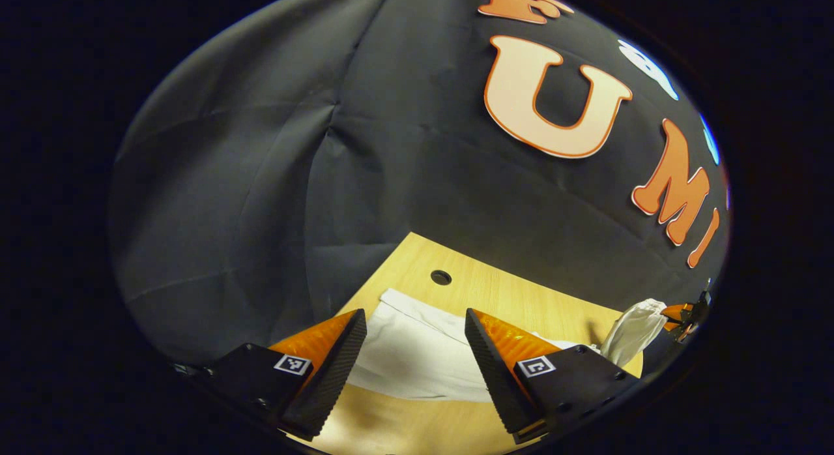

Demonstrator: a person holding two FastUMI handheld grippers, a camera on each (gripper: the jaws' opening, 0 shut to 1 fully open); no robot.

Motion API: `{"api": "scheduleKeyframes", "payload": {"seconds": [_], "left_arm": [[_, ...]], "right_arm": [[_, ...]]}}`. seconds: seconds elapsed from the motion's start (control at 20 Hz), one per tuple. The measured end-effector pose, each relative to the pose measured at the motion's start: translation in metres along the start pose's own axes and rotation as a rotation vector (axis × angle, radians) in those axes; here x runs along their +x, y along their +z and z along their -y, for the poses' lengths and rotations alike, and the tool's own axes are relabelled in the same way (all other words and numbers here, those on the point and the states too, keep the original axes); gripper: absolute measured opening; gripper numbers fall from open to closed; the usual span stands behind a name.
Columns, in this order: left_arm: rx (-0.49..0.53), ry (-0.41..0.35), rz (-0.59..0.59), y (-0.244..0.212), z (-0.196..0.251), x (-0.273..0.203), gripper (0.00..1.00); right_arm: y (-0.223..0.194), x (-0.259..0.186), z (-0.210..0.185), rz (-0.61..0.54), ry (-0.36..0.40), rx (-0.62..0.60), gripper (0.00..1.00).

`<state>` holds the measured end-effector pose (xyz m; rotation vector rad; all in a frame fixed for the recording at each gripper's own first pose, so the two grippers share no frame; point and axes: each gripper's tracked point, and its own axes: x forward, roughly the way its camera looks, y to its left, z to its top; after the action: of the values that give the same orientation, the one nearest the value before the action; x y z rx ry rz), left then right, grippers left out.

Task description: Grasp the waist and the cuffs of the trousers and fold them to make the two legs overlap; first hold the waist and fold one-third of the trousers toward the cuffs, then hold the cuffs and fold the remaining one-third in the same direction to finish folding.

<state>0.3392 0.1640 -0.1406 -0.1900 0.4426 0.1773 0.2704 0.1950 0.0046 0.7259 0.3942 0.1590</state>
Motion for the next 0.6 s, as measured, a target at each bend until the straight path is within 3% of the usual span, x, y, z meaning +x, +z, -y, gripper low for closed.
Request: {"api": "scheduleKeyframes", "payload": {"seconds": [0.1, 0.3, 0.45, 0.6], "left_arm": [[0.004, -0.004, 0.01, 0.009, -0.007, -0.009, 0.96], [-0.009, -0.013, 0.001, 0.018, -0.017, 0.001, 0.99], [-0.025, -0.007, -0.011, 0.019, -0.027, 0.004, 0.95], [-0.047, -0.009, -0.022, 0.021, -0.032, 0.007, 0.99]], "right_arm": [[-0.035, 0.007, -0.03, -0.033, 0.022, -0.022, 0.05], [-0.112, 0.031, -0.077, -0.095, 0.043, -0.067, 0.05], [-0.164, 0.065, -0.092, -0.154, 0.013, -0.11, 0.06], [-0.176, 0.083, -0.085, -0.213, -0.037, -0.15, 0.05]]}}
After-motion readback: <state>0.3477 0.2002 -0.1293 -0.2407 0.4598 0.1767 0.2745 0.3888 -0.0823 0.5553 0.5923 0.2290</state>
